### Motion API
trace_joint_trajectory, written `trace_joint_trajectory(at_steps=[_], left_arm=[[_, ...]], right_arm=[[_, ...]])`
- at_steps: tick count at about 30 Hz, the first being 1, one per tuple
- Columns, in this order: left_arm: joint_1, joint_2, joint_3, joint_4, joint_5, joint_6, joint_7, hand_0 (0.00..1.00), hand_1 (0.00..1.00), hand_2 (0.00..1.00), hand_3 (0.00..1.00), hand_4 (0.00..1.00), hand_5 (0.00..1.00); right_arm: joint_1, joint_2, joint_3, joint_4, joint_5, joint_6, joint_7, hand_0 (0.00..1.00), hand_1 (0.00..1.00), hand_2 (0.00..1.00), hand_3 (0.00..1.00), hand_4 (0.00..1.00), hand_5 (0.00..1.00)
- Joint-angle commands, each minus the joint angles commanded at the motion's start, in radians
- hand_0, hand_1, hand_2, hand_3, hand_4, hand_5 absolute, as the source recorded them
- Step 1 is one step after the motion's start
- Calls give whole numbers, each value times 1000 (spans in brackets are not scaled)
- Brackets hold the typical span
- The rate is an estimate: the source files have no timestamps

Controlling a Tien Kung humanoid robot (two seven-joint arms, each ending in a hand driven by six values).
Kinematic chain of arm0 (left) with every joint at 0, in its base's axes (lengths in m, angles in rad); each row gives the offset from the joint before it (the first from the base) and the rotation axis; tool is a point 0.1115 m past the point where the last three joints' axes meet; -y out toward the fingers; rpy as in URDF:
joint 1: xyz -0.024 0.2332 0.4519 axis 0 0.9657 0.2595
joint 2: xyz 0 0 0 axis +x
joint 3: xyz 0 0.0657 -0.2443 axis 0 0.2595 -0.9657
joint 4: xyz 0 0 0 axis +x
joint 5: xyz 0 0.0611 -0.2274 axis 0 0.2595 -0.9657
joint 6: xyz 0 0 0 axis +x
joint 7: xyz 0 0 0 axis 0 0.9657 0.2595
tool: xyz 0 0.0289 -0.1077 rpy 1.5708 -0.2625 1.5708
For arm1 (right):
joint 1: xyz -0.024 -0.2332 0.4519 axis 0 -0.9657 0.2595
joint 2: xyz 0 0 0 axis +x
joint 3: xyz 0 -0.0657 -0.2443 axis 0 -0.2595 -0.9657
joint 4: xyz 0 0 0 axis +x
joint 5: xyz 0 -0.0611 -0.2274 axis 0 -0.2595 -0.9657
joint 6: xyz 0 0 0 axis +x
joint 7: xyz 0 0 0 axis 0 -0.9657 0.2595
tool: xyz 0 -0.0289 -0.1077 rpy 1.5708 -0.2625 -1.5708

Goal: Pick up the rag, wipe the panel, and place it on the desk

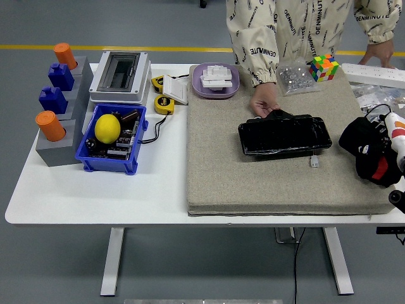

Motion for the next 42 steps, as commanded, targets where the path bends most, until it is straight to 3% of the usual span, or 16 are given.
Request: trace_joint_trajectory(at_steps=[19, 42], left_arm=[[3, 3, 5, 1, -2, 0, 0, 608, 641, 654, 560, 628, 440], [-9, 6, 4, 0, -1, 1, 1, 608, 640, 654, 560, 627, 439]], right_arm=[[29, -2, 2, 132, -36, -11, -32, 228, 360, 411, 424, 945, 2], [83, 85, -73, 88, -4, -12, -23, 228, 359, 411, 424, 942, 2]])
